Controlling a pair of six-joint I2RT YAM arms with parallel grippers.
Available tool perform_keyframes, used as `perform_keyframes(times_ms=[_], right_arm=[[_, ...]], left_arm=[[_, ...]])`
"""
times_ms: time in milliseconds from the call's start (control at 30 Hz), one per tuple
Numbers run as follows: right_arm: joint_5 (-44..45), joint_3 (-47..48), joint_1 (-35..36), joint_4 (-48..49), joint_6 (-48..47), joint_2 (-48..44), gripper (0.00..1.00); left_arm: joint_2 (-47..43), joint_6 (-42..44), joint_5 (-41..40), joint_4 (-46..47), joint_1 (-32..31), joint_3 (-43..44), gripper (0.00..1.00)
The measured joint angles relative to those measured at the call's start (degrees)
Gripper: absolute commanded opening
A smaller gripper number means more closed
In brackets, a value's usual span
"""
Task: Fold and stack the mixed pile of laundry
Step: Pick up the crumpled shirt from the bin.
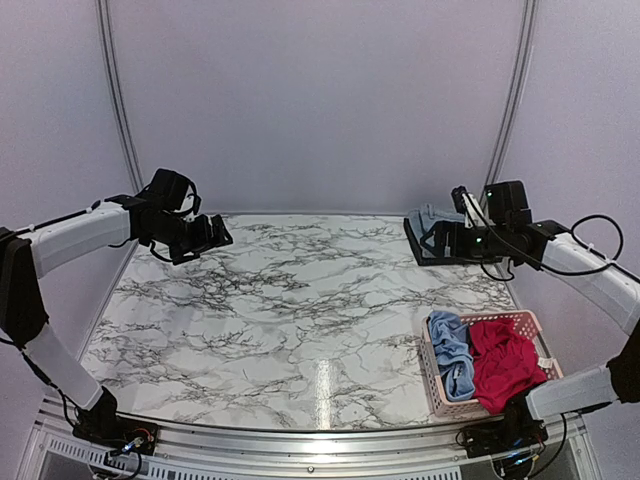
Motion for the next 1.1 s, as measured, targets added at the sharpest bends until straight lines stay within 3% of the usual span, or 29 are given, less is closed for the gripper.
perform_keyframes(times_ms=[233, 500, 800, 933, 1100], right_arm=[[5.0, 7.8, -0.3, -7.5, 1.4, 0.5, 0.98], [9.0, 15.2, -2.6, -24.6, 7.9, -4.2, 0.98], [10.2, -0.5, -2.8, -40.8, 17.8, -16.8, 0.94], [10.8, -5.3, -2.8, -42.8, 19.6, -17.6, 0.82], [6.6, -6.0, -2.2, -41.4, 19.5, -17.0, 0.77]], left_arm=[[0.0, 0.0, 0.0, 0.0, 0.0, 0.9, 0.99], [1.1, 0.0, 0.7, 0.2, 0.0, 2.6, 0.99], [3.0, -0.2, 1.1, 0.3, -0.6, 2.6, 0.99], [4.2, -0.2, 1.2, 0.4, -0.7, 2.7, 0.99], [5.4, -0.2, 1.4, 0.5, -0.7, 3.1, 0.99]])
